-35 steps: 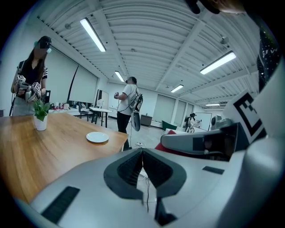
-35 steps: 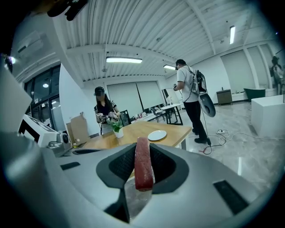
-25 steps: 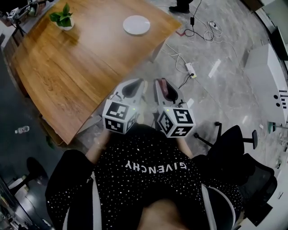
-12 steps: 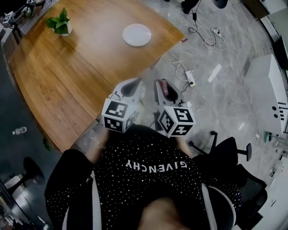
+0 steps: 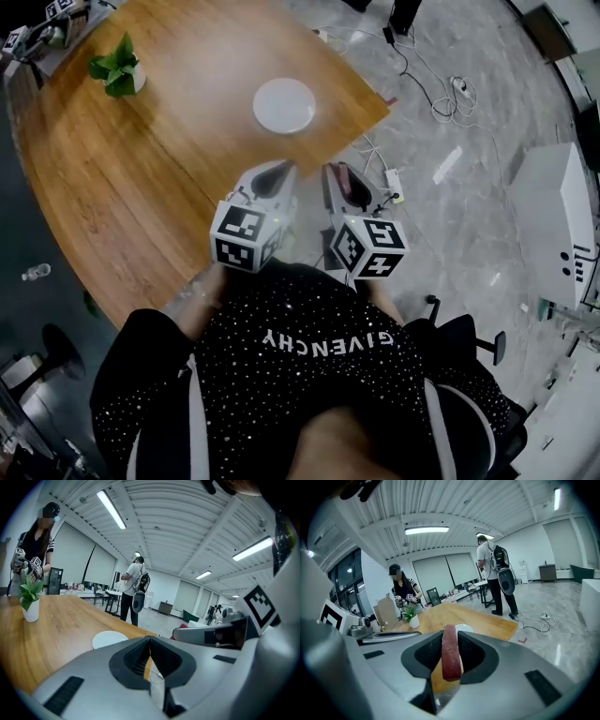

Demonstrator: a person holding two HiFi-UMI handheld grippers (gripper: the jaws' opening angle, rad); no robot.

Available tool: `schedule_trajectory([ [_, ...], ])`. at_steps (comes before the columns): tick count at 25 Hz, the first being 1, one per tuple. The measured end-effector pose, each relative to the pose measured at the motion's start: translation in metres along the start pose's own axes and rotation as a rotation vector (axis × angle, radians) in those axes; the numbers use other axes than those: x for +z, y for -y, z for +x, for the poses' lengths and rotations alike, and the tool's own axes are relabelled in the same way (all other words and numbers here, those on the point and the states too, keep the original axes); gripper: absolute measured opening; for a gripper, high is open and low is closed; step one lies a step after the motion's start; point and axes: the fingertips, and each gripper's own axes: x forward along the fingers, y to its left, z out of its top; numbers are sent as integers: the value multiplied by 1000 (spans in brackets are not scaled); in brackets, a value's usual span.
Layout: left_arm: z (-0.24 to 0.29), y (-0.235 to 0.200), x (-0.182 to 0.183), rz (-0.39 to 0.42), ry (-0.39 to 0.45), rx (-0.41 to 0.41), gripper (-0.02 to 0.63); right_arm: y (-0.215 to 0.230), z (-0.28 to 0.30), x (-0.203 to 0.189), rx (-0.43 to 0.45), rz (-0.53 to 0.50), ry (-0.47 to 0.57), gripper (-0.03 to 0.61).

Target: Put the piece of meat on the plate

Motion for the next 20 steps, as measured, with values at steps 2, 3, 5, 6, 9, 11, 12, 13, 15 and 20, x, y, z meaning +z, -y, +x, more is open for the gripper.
schedule_trajectory([
  [2, 12, -10, 5, -12, -7, 11, 9, 5, 15, 7, 11, -2, -16, 97],
  [3, 18, -15, 7, -17, -11, 15, 9, 7, 22, 10, 17, -3, -22, 97],
  [5, 30, -23, 13, -27, -18, 20, 9, 12, 36, 19, 27, -8, -29, 97],
  [6, 37, -27, 17, -33, -19, 22, 9, 14, 42, 24, 30, -9, -33, 97],
  [9, 54, -38, 30, -53, -14, 30, 9, 24, 60, 34, 29, -8, -55, 97],
  [11, 63, -48, 36, -66, -14, 47, 9, 30, 71, 37, 27, -6, -76, 97],
  [12, 67, -55, 38, -74, -15, 59, 9, 32, 76, 39, 28, -5, -87, 97],
  [13, 72, -63, 40, -82, -15, 71, 9, 35, 82, 40, 30, -5, -94, 97],
  [15, 80, -79, 43, -93, -14, 89, 9, 38, 95, 43, 34, -9, -104, 97],
  [20, 97, -106, 48, -108, -21, 110, 9, 43, 125, 50, 41, -15, -132, 97],
])
